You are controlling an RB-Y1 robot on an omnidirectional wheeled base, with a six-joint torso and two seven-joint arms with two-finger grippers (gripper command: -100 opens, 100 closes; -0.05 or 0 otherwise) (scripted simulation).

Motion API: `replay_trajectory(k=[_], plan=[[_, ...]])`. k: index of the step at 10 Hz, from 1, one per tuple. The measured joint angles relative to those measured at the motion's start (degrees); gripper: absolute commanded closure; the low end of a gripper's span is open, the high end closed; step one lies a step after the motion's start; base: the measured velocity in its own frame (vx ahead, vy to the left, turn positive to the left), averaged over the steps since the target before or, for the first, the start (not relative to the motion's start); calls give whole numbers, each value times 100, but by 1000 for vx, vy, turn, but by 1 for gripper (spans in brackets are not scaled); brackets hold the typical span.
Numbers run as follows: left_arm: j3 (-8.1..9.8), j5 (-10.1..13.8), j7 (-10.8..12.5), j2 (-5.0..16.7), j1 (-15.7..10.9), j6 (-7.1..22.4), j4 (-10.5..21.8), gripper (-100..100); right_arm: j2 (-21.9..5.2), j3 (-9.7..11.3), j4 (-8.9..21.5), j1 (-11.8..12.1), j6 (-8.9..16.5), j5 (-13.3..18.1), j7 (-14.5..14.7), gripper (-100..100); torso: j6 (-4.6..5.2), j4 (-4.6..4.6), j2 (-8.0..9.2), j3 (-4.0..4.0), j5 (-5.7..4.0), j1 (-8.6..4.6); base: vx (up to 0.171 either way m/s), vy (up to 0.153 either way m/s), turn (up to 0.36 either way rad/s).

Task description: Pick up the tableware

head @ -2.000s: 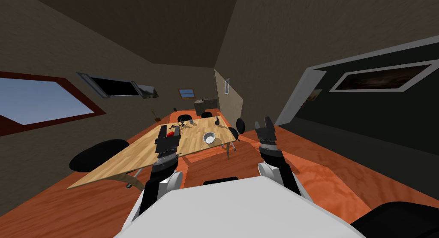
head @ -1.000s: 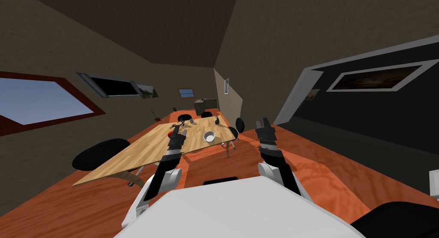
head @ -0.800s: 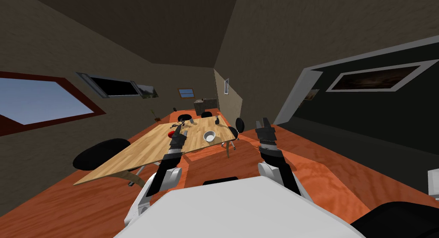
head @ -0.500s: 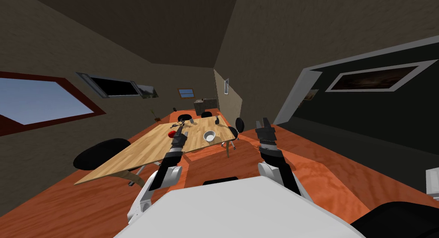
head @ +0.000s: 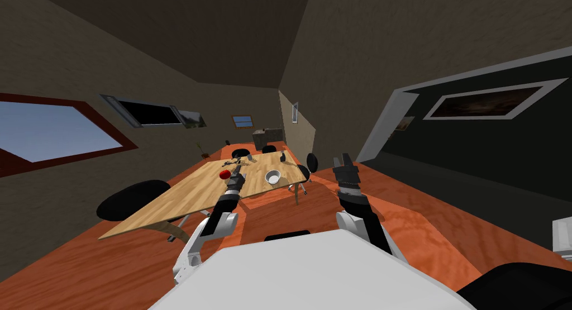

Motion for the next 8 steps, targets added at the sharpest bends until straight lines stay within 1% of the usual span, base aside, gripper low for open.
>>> replay_trajectory(k=[2,3,4,6,8], plan=[[11,-27,4,-22,-134,289,222,-100,0,0,0,0,0,0,0,0,0,-1,-2,-1,0,-2,-5,-7,0],[15,-32,6,-22,-158,452,253,-100,0,0,0,0,0,0,0,0,-1,-1,-2,-1,0,-2,-2,-10,5],[32,-36,16,-20,-254,597,380,-100,0,0,0,0,0,0,0,0,0,-1,-4,-2,0,-3,-1,-10,0],[48,-28,36,2,-303,873,418,-100,0,0,0,0,0,0,0,0,-1,-1,-3,-2,0,-1,2,-4,2],[69,-16,62,23,-404,1185,529,-100,0,0,0,0,0,0,0,0,0,-1,-5,-3,0,-2,4,-11,6]])
